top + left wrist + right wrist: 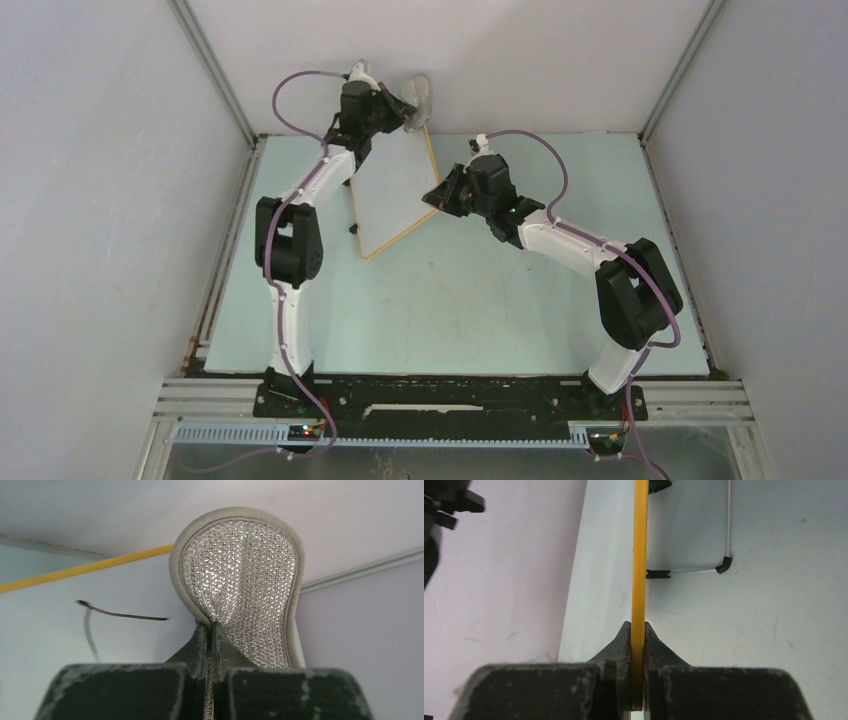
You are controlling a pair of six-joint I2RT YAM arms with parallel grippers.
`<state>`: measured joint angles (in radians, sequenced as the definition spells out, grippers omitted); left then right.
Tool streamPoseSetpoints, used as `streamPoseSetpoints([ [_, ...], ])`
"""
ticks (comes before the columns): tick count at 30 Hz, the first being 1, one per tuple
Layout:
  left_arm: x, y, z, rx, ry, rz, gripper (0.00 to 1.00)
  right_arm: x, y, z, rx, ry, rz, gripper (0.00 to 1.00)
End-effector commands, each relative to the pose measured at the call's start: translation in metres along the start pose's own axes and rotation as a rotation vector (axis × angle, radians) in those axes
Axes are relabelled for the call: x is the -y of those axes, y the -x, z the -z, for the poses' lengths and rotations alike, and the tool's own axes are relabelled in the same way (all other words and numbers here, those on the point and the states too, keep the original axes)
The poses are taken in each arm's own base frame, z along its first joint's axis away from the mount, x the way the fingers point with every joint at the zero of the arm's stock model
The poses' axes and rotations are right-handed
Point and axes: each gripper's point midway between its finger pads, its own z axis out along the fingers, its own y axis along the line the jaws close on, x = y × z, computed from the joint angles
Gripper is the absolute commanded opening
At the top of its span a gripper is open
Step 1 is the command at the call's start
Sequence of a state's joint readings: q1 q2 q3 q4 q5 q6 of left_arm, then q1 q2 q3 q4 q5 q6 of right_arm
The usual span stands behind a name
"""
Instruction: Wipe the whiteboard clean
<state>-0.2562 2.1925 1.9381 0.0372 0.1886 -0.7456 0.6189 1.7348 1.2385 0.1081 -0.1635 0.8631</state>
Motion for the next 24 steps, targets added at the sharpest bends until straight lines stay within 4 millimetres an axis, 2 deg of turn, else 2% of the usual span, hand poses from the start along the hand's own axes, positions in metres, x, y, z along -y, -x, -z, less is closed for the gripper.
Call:
streamPoseSetpoints([
  [1, -0.061, -0.013, -0.006, -0.028, 0.048, 0.118, 0.00, -0.040, 0.011, 0.007, 0.021, 0.161, 0.083, 0.00],
  [5, -0.082, -0.010, -0.001, -0.011, 0.024, 0.178, 0.00, -0.041, 0.013, 0.008, 0.025, 0.163, 0.085, 0.00],
  [12, -0.157, -0.017, 0.002, -0.030, 0.139, 0.335, 0.00, -0.045, 0.015, 0.011, 0.034, 0.168, 0.084, 0.00],
  [14, -0.158, -0.014, -0.002, -0.029, 0.118, 0.354, 0.00, -0.045, 0.014, 0.011, 0.032, 0.168, 0.084, 0.00],
  [16, -0.153, -0.010, -0.005, -0.027, 0.109, 0.332, 0.00, -0.045, 0.013, 0.011, 0.031, 0.168, 0.083, 0.00],
  [18, -0.139, -0.007, -0.007, -0.020, 0.095, 0.283, 0.00, -0.045, 0.013, 0.010, 0.032, 0.167, 0.083, 0.00],
  [24, -0.063, 0.001, -0.018, -0.005, -0.045, 0.116, 0.00, -0.045, 0.013, 0.010, 0.030, 0.169, 0.090, 0.00],
])
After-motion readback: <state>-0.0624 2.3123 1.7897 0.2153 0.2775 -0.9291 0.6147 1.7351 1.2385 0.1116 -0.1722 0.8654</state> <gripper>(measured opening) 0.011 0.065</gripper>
